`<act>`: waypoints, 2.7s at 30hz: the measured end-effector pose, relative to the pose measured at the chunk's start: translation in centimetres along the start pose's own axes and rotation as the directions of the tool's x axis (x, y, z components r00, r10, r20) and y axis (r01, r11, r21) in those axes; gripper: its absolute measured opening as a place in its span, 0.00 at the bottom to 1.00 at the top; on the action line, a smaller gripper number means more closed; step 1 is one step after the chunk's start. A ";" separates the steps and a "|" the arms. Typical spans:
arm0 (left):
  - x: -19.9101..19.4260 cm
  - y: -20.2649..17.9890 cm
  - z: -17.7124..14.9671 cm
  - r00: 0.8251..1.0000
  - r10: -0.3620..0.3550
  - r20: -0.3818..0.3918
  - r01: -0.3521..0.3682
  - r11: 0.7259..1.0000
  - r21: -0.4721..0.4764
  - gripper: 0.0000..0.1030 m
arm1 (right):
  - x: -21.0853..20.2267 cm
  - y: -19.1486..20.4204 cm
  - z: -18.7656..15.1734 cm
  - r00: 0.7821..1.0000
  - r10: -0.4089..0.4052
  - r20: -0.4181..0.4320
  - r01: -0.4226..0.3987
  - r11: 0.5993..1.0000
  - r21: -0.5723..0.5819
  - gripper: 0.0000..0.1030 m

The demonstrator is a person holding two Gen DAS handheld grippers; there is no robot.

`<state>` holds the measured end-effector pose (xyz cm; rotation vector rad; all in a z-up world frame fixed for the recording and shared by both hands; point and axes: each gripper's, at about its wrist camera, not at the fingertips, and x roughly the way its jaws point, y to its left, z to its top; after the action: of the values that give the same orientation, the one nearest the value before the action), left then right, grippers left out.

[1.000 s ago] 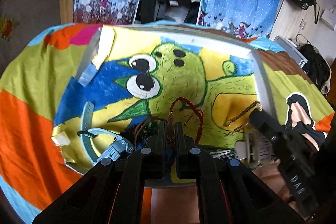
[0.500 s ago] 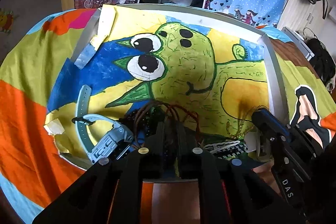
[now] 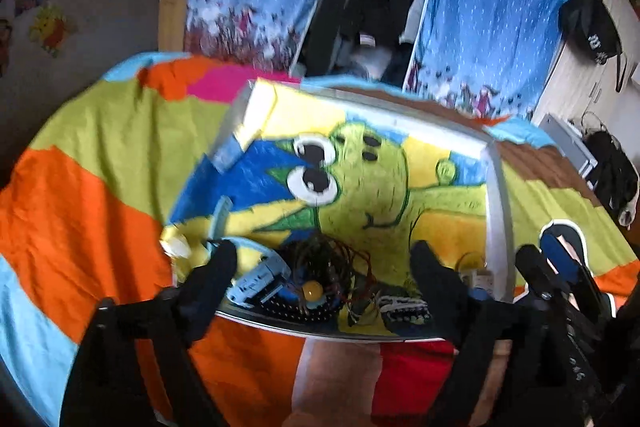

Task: Organize jewelry

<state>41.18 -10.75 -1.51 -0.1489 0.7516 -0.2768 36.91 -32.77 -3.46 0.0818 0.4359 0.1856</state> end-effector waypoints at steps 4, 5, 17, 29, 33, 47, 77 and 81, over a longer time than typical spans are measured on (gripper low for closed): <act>-4.0 -0.5 -0.1 0.991 0.018 0.132 -0.019 1.000 0.005 0.98 | -2.8 0.2 1.2 0.998 -0.012 0.062 0.011 1.000 0.016 0.86; -4.5 -0.5 -0.1 0.989 0.017 0.146 -0.018 1.000 0.006 0.98 | -3.6 0.3 1.5 0.997 -0.014 0.082 0.012 1.000 0.020 0.91; -15.6 -1.1 -3.4 0.951 0.005 0.310 -0.009 1.000 0.009 0.98 | -14.6 2.7 1.9 0.959 -0.020 0.283 0.001 0.998 0.069 1.00; -24.6 -1.4 -8.3 0.938 0.043 0.344 -0.059 0.998 0.035 0.98 | -23.0 6.9 -1.1 0.947 -0.043 0.319 0.035 0.999 0.029 1.00; -26.8 -1.3 -10.7 0.935 0.064 0.349 -0.086 0.995 0.045 0.98 | -25.5 7.7 -2.6 0.945 -0.058 0.321 0.048 0.998 0.039 1.00; -31.0 -0.9 -18.2 0.923 0.101 0.372 -0.142 0.986 0.083 0.99 | -30.7 12.1 -7.1 0.957 -0.072 0.279 0.076 0.997 -0.005 1.00; -29.4 3.4 -25.5 0.925 0.195 0.327 -0.219 0.975 0.038 0.98 | -29.0 16.0 -12.8 0.975 -0.167 0.149 0.176 0.983 -0.051 1.00; -29.6 3.7 -25.5 0.922 0.202 0.331 -0.223 0.974 0.027 0.99 | -28.7 15.9 -12.9 0.976 -0.173 0.134 0.181 0.982 -0.047 1.00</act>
<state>3.71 0.74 -1.50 -0.0487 0.4223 -0.0649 3.30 -22.32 -1.39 -0.0031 0.3059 0.0173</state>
